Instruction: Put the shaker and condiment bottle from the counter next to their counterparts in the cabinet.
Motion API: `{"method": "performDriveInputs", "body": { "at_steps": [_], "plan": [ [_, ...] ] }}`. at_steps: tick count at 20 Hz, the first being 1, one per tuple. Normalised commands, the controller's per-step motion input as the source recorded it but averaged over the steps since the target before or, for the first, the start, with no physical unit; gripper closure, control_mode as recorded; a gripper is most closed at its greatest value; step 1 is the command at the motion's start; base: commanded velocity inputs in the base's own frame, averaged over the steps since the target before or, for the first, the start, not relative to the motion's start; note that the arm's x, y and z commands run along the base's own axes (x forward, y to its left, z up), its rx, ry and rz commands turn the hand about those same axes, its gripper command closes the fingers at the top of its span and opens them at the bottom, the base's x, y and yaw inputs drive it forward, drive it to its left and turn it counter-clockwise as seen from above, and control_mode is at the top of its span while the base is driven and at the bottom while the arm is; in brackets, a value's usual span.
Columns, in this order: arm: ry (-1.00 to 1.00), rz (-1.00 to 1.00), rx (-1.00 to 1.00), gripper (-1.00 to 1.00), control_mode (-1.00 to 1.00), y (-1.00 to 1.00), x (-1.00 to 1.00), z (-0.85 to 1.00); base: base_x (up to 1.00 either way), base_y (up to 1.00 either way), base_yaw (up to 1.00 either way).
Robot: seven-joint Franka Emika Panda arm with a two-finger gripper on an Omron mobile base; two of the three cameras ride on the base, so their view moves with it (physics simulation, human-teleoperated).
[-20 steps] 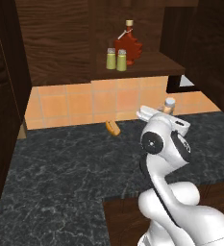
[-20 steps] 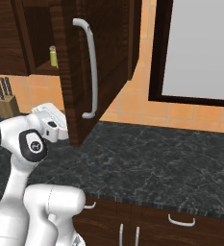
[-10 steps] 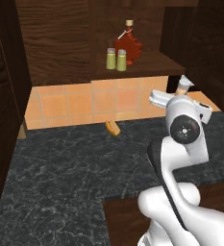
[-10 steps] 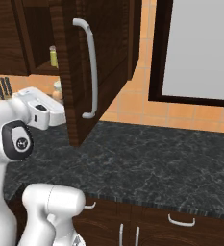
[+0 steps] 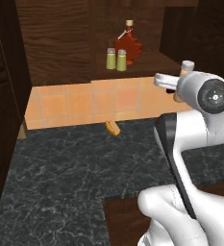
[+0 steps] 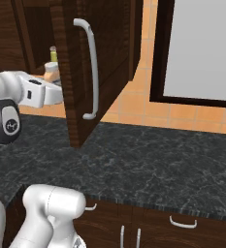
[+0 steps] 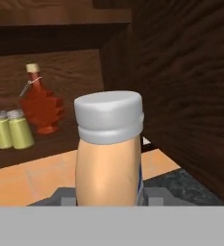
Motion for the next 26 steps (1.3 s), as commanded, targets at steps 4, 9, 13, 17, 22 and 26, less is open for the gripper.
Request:
{"method": "performDriveInputs", "body": {
  "at_steps": [4, 9, 13, 17, 22, 26],
  "plan": [
    [0.11, 0.09, -0.14, 1.0, -1.0, 0.29, 0.14, -0.03, 0.0, 0.0, 0.0],
    [0.01, 0.03, 0.0, 1.0, -1.0, 0.0, 0.01, 0.32, 0.0, 0.0, 0.0],
    [0.0, 0.03, 0.0, 1.0, -1.0, 0.0, 0.21, 0.03, 0.0, 0.0, 0.0],
    [0.0, 0.03, 0.0, 1.0, -1.0, 0.0, 0.46, 0.0, 0.0, 0.0, 0.0],
    [0.0, 0.02, 0.0, 1.0, -1.0, 0.0, 0.31, 0.01, 0.0, 0.0, 0.0],
    [0.0, 0.0, 0.0, 1.0, -1.0, -0.01, 0.06, 0.03, 0.0, 0.0, 0.0]
  ]
}}
